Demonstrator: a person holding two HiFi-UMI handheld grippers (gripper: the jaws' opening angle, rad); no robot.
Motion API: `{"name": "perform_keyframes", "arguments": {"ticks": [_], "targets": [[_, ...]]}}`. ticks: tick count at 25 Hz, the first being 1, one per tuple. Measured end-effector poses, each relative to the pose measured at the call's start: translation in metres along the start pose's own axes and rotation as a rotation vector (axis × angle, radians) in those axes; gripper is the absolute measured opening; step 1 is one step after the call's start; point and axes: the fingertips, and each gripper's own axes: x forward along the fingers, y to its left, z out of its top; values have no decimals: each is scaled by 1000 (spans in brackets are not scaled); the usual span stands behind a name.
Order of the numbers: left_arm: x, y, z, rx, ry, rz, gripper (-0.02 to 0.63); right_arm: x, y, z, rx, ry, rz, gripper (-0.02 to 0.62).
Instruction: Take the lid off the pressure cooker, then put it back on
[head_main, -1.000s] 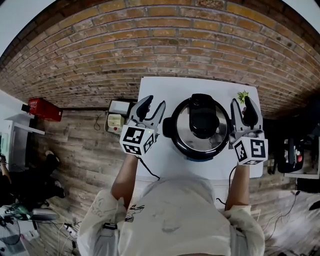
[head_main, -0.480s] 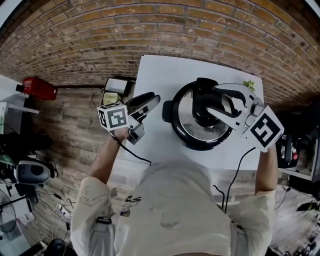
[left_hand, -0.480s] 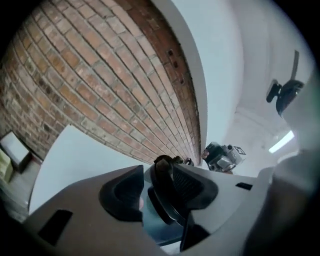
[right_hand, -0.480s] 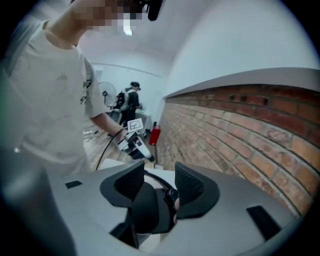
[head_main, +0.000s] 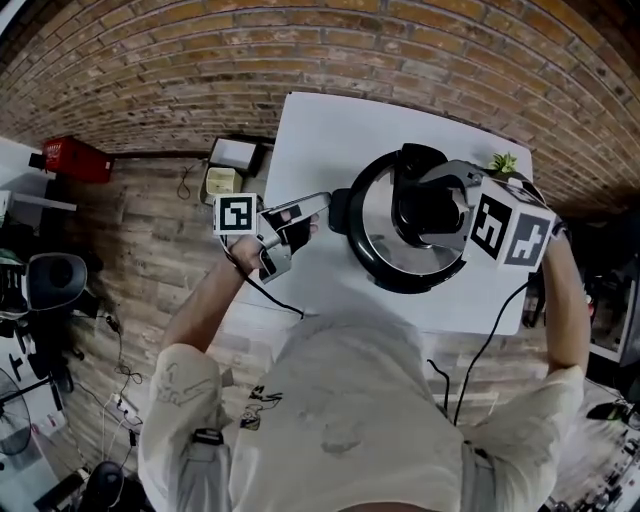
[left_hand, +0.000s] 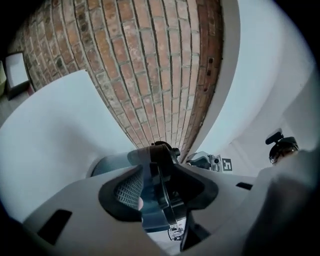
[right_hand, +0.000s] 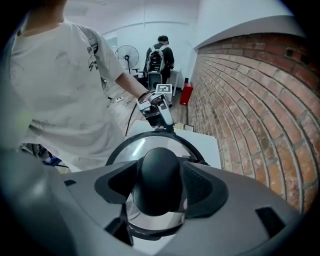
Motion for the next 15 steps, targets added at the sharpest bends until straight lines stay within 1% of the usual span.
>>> {"name": "perform_keyframes", "arguments": {"ticks": [3,5,7,8,10,12,15], "targets": [[8,-2,-12,-29,38,-45,204,7,3,-7,23,51,42,305],[14,-1,-18,-26,66,-55,204,13,5,-12,26,92,65,307],[19,1,-23,-32,90,-61,197,15,6,-11,30,107,82,310],[20,2,-24,-47,90,-64,187,15,6,-10,34,111,88,310],[19,5,-24,-91,69,-78,134,16,5,-9,45,120,98,311],[17,5,-23,-113,47,-95,130,18,5,-9,66,136,116,313],[18,4,-23,-114,38,-109,127,19,5,-11,101,140,148,308]]}}
